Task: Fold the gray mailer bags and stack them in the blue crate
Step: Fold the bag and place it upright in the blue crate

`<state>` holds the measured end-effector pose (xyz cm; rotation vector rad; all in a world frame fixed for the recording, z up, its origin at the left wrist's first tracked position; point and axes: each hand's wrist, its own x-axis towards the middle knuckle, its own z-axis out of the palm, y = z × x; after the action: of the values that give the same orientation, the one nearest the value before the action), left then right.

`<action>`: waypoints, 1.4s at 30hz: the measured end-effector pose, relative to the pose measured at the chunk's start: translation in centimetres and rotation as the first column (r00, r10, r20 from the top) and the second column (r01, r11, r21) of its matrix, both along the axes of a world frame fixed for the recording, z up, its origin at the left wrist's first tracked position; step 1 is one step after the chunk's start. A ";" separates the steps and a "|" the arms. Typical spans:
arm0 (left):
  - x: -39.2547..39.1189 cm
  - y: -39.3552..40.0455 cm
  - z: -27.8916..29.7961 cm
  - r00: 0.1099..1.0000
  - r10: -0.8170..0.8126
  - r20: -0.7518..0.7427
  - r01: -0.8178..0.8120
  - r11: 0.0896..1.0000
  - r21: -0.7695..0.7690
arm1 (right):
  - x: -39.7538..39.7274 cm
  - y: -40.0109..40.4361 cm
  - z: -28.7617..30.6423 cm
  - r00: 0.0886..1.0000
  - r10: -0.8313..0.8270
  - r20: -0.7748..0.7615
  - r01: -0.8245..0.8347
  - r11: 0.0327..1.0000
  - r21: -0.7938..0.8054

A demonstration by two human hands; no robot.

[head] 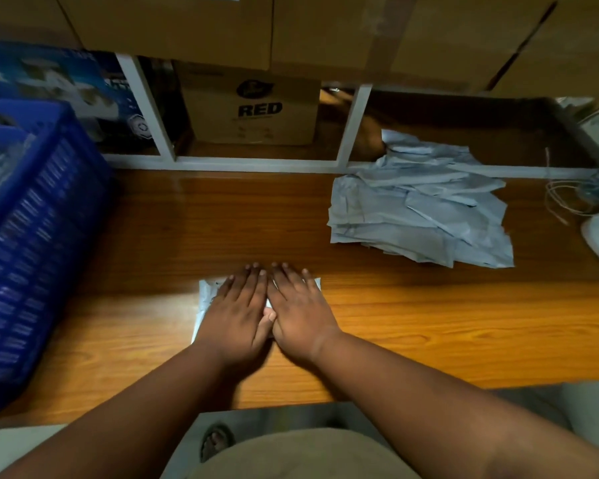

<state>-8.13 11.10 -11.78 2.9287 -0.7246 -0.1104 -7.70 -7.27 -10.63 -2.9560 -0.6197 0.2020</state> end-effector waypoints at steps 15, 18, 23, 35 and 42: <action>0.3 0.4 -1.2 1.000 -0.012 0.017 0.011 1.000 0.012 | 0.7 -0.6 0.7 0.990 0.039 -0.138 -0.043 0.999 -0.027; 0.3 0.3 -0.4 0.999 0.042 -0.028 -0.040 0.998 0.058 | 1.2 -1.2 1.5 0.990 0.025 -0.140 -0.032 0.998 -0.049; 0.3 1.8 1.9 0.993 0.120 -0.023 -0.118 0.991 0.068 | 1.6 0.2 2.7 0.999 0.000 -0.035 -0.002 0.999 -0.047; 0.2 3.8 -0.3 0.987 0.163 -0.014 -0.161 0.984 0.079 | 1.4 -0.5 0.0 0.997 -0.071 -0.010 0.070 0.997 -0.042; 0.0 3.9 0.0 0.989 0.142 -0.035 -0.139 0.987 0.084 | 1.3 -0.6 0.4 0.997 -0.058 -0.046 0.054 0.996 -0.075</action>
<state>-8.13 14.99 -11.80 3.0332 -0.5169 -0.1902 -6.43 -7.92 -10.25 -3.0243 -0.5341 0.2959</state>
